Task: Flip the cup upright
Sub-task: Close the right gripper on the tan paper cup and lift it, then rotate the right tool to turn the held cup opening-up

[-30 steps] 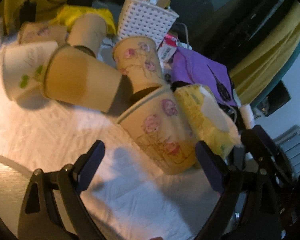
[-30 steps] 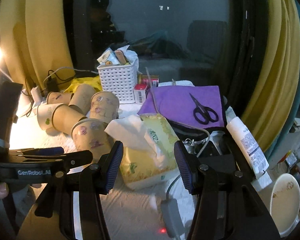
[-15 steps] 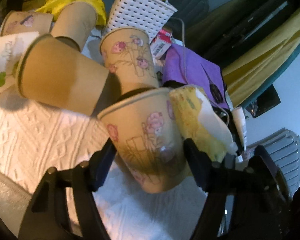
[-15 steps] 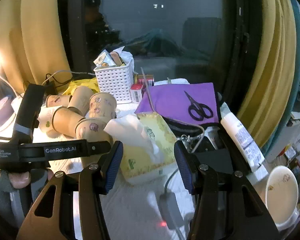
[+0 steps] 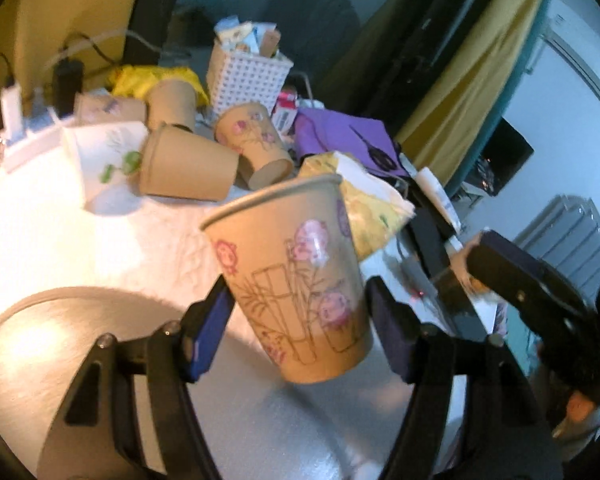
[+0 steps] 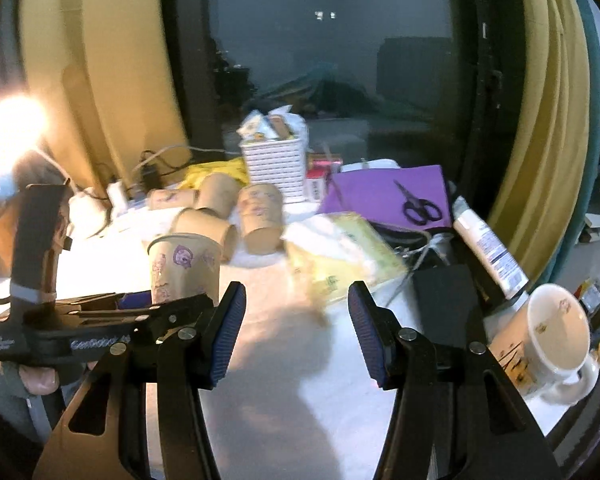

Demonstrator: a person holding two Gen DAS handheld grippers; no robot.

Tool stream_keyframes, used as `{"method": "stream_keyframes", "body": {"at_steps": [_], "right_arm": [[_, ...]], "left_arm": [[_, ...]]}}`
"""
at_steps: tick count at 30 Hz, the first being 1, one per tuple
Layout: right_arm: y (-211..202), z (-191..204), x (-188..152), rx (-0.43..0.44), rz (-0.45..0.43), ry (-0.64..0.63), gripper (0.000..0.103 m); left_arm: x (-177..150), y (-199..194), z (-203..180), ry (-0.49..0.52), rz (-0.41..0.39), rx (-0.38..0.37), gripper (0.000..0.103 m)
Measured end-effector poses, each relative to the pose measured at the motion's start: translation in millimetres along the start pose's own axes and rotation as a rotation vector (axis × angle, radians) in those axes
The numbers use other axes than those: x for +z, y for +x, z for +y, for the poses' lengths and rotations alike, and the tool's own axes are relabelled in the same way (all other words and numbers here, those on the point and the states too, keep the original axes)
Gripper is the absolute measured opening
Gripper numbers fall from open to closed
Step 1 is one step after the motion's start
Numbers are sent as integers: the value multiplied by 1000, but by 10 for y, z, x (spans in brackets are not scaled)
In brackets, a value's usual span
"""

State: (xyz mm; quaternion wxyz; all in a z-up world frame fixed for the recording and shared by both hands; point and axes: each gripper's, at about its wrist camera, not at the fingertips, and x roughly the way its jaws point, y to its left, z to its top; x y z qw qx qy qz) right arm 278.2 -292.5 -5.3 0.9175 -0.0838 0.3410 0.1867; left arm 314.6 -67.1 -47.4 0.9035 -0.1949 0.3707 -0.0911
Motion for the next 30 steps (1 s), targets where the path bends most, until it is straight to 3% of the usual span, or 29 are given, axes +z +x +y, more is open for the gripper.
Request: {"method": "stream_keyframes", "body": {"at_steps": [6,14,17,20,30], "right_arm": [[-175,420,-114,95,2,-14,56],[-362,885,-274,226,35,-14,56],[-406,1095,-353,273,62,-25,56],[-452,1258,-417,318,75,-27,63],[-486,1617,-551,428,128,-41,64]], "left_arm": [[-324,-478,53,107,-67,44,68],[-772,-876,194,205,-99,86,68],[-901,-970,259,214,-100,88,68],[-1016,-1090,324,223,-109,90,68],[-1253,-1359,343,293,-169,82,68]]}}
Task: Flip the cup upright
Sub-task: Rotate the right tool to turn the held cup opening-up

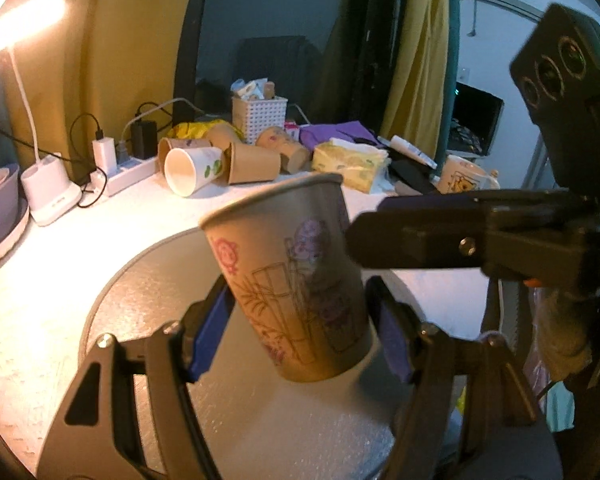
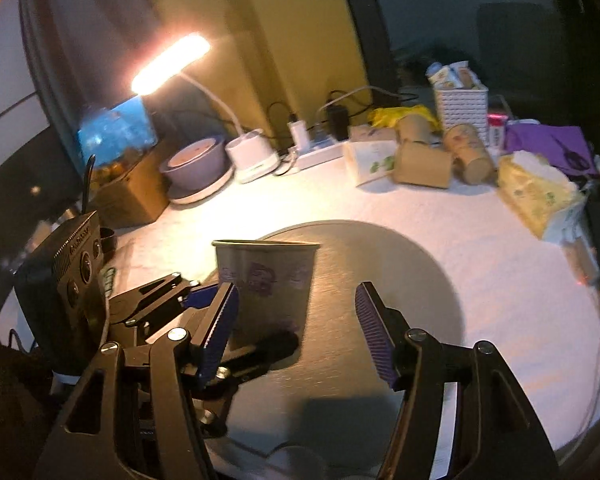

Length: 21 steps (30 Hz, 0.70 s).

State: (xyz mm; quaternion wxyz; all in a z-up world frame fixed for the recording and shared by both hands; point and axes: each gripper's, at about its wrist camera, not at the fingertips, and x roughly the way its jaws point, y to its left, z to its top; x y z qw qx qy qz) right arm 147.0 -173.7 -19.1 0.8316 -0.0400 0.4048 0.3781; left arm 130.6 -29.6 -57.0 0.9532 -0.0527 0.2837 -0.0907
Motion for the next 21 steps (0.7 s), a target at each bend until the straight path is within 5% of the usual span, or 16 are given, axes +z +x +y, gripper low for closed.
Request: {"method": "stream_keyframes", "body": {"at_steps": [5,21], "right_arm": [[41,200,-32,53,18,-25,75],[263,361,-75,155,119,17,76]], "left_arm": [[-96,-150,-38,41,-41,4,68],[-317,-491,-136,118,-123,-65,68]]}}
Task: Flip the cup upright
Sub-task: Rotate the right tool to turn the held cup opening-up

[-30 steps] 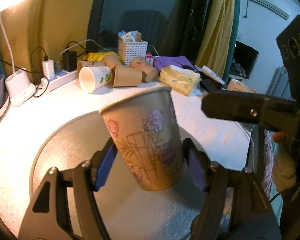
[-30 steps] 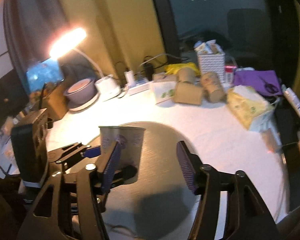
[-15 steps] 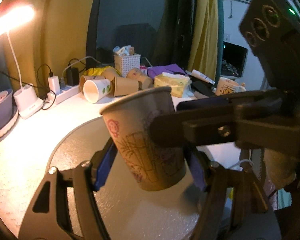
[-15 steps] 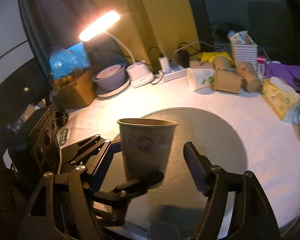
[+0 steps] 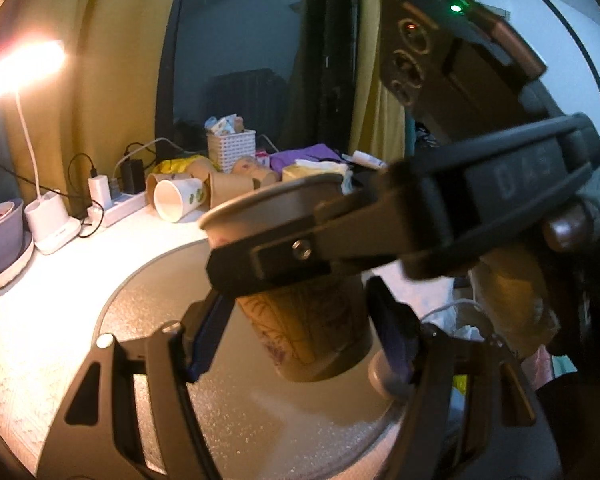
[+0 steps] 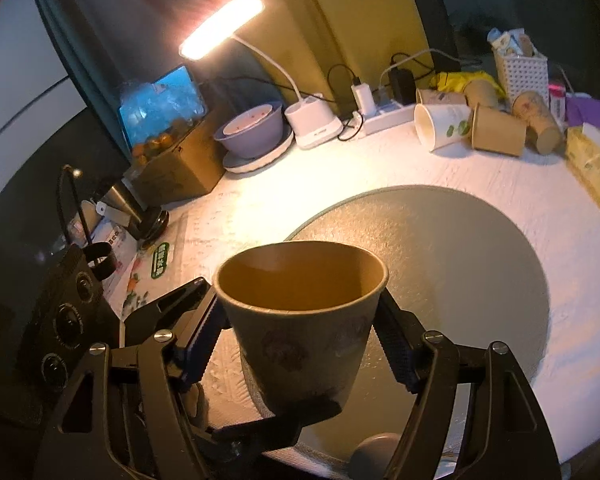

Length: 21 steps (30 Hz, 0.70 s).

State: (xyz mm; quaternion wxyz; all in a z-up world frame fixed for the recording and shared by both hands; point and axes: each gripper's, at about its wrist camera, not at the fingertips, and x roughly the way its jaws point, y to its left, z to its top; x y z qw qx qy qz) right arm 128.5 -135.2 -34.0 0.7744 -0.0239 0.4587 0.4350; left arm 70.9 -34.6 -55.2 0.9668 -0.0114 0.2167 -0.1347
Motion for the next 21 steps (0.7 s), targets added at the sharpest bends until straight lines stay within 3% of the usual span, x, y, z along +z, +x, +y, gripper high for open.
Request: {"method": "stream_keyframes", "body": {"at_steps": [5,6,7,9,21], "right_arm": [[59,28,22,1,15,-7,68],[68,28,25,2,14,-6,68],[86,27,36,-4,14,-8,68],[110,22,47,-13,18,-13,68],[191,-113,198,-138,-82,-3,68]], "left_arm": [[-3,5,26,-16,14,16,69],[-4,23,44,-27,26,19,73],[-12,33,54,-40,38,20,82],[-40,49,99,-73,54,18,89],[-238,-71,599,-276,127,113,89]]}}
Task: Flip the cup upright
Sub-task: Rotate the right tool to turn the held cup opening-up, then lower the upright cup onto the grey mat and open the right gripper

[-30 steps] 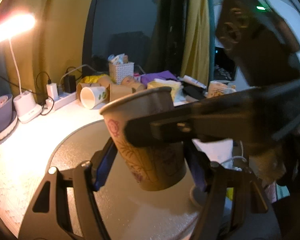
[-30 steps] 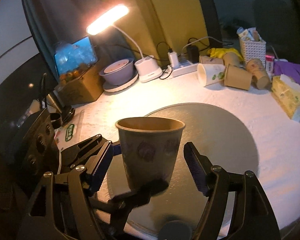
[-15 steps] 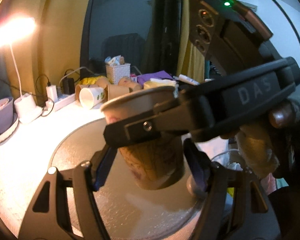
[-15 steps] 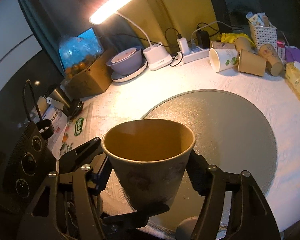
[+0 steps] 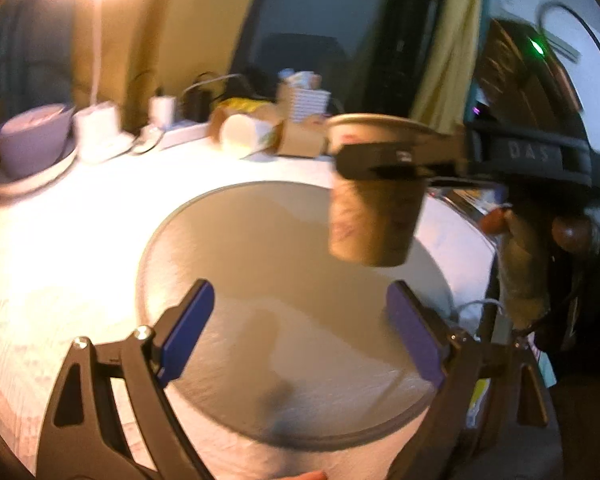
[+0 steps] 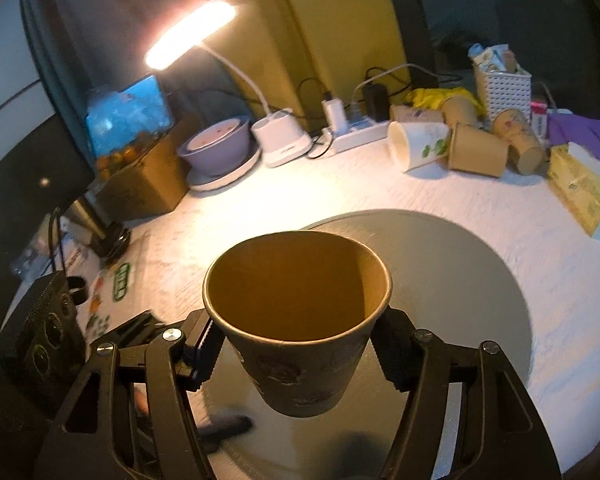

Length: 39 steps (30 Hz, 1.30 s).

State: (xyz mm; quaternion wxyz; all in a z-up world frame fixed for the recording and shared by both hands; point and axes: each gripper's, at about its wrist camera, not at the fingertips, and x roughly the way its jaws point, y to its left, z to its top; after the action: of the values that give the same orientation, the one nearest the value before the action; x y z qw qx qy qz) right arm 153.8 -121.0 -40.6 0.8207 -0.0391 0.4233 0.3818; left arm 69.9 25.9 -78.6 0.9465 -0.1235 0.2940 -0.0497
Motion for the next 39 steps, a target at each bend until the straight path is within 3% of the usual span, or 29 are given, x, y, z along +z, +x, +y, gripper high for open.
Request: {"method": "stream_keyframes", "body": {"at_steps": [5,11,25,39], "right_arm": [[88,10,14,-41,-24,-29,68],[252,44,-70,-104,-40,-82,68],[363,-53,-215,-284,-78,-135,68],[241,-111,-336,-315,-81,-106,70]], "left_arm": [[47,-61,309,-119,-9,43,89],[93,-112,516,-162,-34,97,89],[92,76,551,-177,25,143,89],[89,106,368,-145,34,139,89]]}}
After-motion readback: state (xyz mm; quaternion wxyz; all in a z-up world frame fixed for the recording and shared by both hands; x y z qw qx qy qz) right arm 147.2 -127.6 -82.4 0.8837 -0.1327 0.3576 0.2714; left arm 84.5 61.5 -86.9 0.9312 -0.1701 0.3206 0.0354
